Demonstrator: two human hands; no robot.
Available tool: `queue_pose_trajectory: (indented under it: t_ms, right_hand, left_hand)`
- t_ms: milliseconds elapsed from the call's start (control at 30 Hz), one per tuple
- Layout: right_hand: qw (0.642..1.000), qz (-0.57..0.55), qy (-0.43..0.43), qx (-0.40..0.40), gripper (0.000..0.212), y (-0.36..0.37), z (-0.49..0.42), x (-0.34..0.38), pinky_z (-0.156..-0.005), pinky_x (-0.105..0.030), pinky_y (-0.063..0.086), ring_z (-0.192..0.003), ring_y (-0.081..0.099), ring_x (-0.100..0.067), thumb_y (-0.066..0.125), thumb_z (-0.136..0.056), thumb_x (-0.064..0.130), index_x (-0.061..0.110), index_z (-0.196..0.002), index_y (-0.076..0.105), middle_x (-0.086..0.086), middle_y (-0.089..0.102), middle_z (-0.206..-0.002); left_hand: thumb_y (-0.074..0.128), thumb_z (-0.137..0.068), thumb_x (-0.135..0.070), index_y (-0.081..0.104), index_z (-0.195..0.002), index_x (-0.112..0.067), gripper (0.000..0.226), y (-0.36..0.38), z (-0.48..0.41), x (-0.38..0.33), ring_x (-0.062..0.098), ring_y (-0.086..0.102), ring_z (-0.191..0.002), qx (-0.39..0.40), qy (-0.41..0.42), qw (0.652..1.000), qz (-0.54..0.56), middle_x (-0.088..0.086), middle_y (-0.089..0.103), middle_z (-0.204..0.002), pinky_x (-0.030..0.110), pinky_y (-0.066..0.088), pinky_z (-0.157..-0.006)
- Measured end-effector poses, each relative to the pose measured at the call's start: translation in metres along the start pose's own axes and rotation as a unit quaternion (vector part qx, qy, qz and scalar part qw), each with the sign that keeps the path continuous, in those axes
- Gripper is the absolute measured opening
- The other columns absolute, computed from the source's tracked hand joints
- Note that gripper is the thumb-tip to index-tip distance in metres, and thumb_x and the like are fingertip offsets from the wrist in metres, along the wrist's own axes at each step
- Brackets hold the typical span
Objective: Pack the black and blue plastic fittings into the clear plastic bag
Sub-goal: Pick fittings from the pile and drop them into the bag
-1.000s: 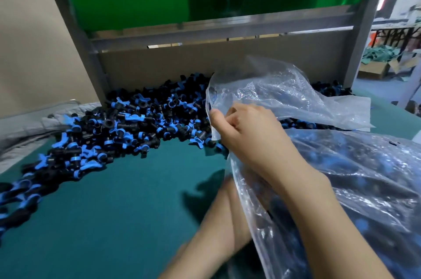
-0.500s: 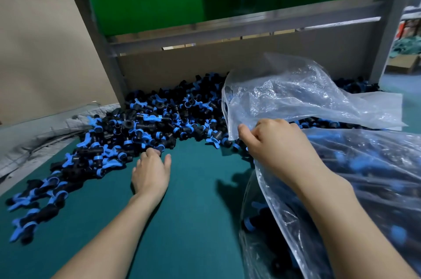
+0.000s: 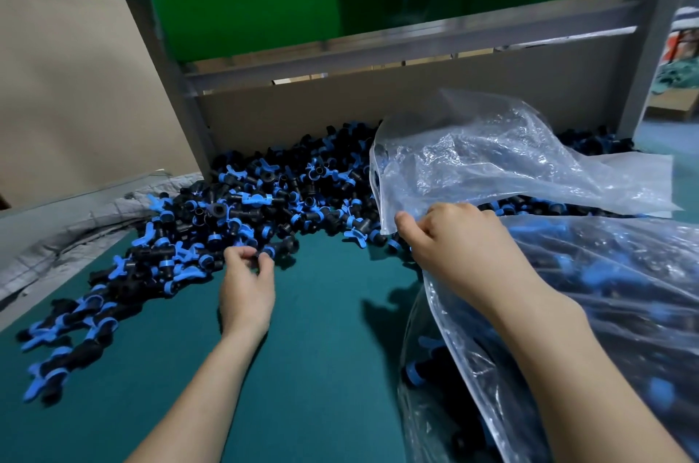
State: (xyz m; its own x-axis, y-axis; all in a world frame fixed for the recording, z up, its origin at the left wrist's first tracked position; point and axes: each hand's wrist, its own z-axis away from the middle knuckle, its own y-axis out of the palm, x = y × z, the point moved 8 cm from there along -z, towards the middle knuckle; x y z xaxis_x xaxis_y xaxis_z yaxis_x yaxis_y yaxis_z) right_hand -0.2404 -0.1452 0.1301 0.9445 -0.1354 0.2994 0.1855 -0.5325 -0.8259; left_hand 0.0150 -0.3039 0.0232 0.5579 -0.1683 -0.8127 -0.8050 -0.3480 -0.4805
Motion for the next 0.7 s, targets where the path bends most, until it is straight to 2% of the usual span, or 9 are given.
queue_pose_trajectory:
  t_ms: [100, 200, 267, 333, 467, 600, 700]
  right_hand:
    - [1.000, 0.014, -0.004, 0.025, 0.052, 0.005, 0.000, 0.000, -0.078, -0.038, 0.039, -0.072, 0.055, -0.027, 0.041, -0.100, 0.040, 0.012, -0.059, 0.058, -0.002, 0.059, -0.064]
    - [0.997, 0.019, -0.010, 0.070, 0.048, 0.009, 0.002, 0.004, -0.078, -0.036, 0.030, -0.084, 0.054, -0.022, 0.039, -0.099, 0.051, 0.026, -0.070, 0.068, 0.004, 0.066, -0.078]
    - [0.995, 0.032, -0.033, 0.092, 0.036, 0.012, 0.004, 0.008, -0.080, -0.035, 0.027, -0.099, 0.055, -0.021, 0.042, -0.098, 0.056, 0.033, -0.091, 0.070, 0.008, 0.068, -0.095]
    - [0.992, 0.036, -0.047, 0.108, 0.029, 0.014, 0.006, 0.010, -0.081, -0.035, 0.026, -0.105, 0.054, -0.018, 0.047, -0.095, 0.058, 0.040, -0.102, 0.068, 0.013, 0.068, -0.103]
    - [0.990, 0.033, -0.059, 0.121, 0.022, 0.017, 0.006, 0.008, -0.083, -0.035, 0.027, -0.104, 0.053, -0.016, 0.050, -0.094, 0.058, 0.046, -0.102, 0.067, 0.018, 0.069, -0.102]
    - [0.990, 0.019, -0.070, 0.121, 0.023, 0.018, 0.005, 0.005, -0.083, -0.035, 0.027, -0.099, 0.053, -0.015, 0.049, -0.094, 0.059, 0.047, -0.097, 0.068, 0.019, 0.068, -0.094]
    - [0.989, 0.014, -0.072, 0.126, 0.026, 0.020, 0.004, 0.004, -0.082, -0.035, 0.026, -0.094, 0.050, -0.015, 0.047, -0.095, 0.060, 0.047, -0.096, 0.069, 0.019, 0.063, -0.084]
  left_hand:
    - [0.056, -0.098, -0.023, 0.050, -0.100, -0.021, 0.008, -0.009, 0.031, -0.008, 0.019, 0.057, -0.074, 0.027, -0.008, 0.979, 0.201, -0.003, 0.061, -0.087, 0.034, 0.047, -0.069]
    - [0.056, -0.098, -0.011, 0.052, -0.102, -0.015, 0.007, -0.007, 0.063, -0.024, 0.006, 0.057, -0.070, 0.064, 0.001, 0.944, 0.322, -0.005, 0.062, -0.083, 0.015, 0.046, -0.065]
    - [0.056, -0.097, -0.008, 0.053, -0.100, -0.014, 0.007, 0.001, 0.080, -0.036, 0.002, 0.058, -0.066, 0.098, 0.012, 0.933, 0.347, -0.011, 0.064, -0.077, 0.013, 0.047, -0.062]
    - [0.055, -0.097, -0.008, 0.054, -0.098, -0.014, 0.007, 0.009, 0.092, -0.046, 0.003, 0.057, -0.066, 0.133, 0.024, 0.923, 0.360, -0.015, 0.063, -0.073, 0.014, 0.047, -0.061]
    - [0.058, -0.096, -0.012, 0.056, -0.096, -0.020, 0.009, 0.017, 0.100, -0.054, 0.005, 0.058, -0.066, 0.169, 0.038, 0.918, 0.357, -0.013, 0.062, -0.073, 0.018, 0.048, -0.063]
    - [0.063, -0.088, -0.026, 0.058, -0.094, -0.023, 0.008, 0.018, 0.099, -0.051, 0.007, 0.057, -0.065, 0.180, 0.022, 0.912, 0.369, -0.010, 0.062, -0.073, 0.022, 0.046, -0.062]
    - [0.061, -0.095, -0.016, 0.057, -0.095, -0.020, 0.006, 0.018, 0.098, -0.050, 0.006, 0.056, -0.065, 0.176, 0.020, 0.912, 0.369, -0.011, 0.062, -0.072, 0.021, 0.046, -0.062]
